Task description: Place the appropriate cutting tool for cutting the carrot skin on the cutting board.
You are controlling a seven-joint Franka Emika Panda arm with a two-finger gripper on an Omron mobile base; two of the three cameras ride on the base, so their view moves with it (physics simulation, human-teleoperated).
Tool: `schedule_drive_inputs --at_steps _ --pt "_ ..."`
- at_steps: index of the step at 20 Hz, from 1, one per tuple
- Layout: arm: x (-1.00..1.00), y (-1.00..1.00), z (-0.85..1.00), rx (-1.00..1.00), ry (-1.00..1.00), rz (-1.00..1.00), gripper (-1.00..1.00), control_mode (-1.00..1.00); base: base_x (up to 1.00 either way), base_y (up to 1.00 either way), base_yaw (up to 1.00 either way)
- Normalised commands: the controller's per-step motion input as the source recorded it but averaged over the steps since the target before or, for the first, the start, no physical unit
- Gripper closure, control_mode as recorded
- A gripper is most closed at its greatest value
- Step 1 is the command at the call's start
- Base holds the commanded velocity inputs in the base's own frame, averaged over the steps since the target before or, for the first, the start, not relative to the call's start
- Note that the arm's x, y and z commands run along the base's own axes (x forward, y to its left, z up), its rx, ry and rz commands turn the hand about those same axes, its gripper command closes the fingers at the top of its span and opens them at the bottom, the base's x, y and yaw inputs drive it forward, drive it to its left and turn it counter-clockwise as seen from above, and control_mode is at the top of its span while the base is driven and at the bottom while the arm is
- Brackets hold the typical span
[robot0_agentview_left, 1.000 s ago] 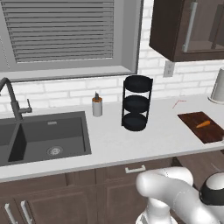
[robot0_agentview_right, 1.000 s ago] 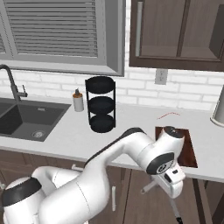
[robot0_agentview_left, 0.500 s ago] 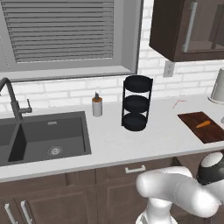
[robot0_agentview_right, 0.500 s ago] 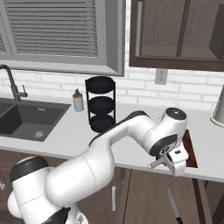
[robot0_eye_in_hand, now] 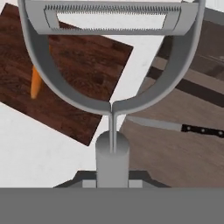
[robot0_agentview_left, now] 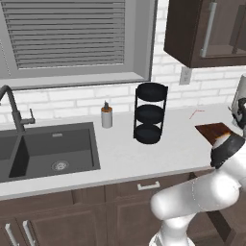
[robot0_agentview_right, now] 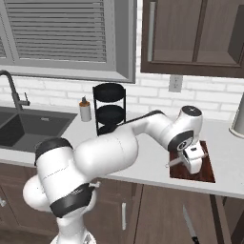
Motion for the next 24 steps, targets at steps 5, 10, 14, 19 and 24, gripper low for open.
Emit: schedule_drive_inputs --at_steps 5,10,14,19,24 --pt "0.58 -0.23 -0.46 0.00 0.05 0.00 1.00 -1.00 0.00 0.00 0.00" --pt "0.50 -0.29 -0.53 0.00 0.06 0.00 1.00 -1.00 0.00 0.00 0.00" --pt "0.47 -0.08 -0.36 0.00 0.04 0.00 1.00 -1.00 0.00 0.00 0.00" --pt "0.37 -0.09 -0.01 0.06 0.08 0.00 1.00 -1.00 0.00 0.00 0.00" --pt "0.27 -0.26 0.01 0.07 0.17 0.00 1.00 -1.00 0.00 0.00 0.00"
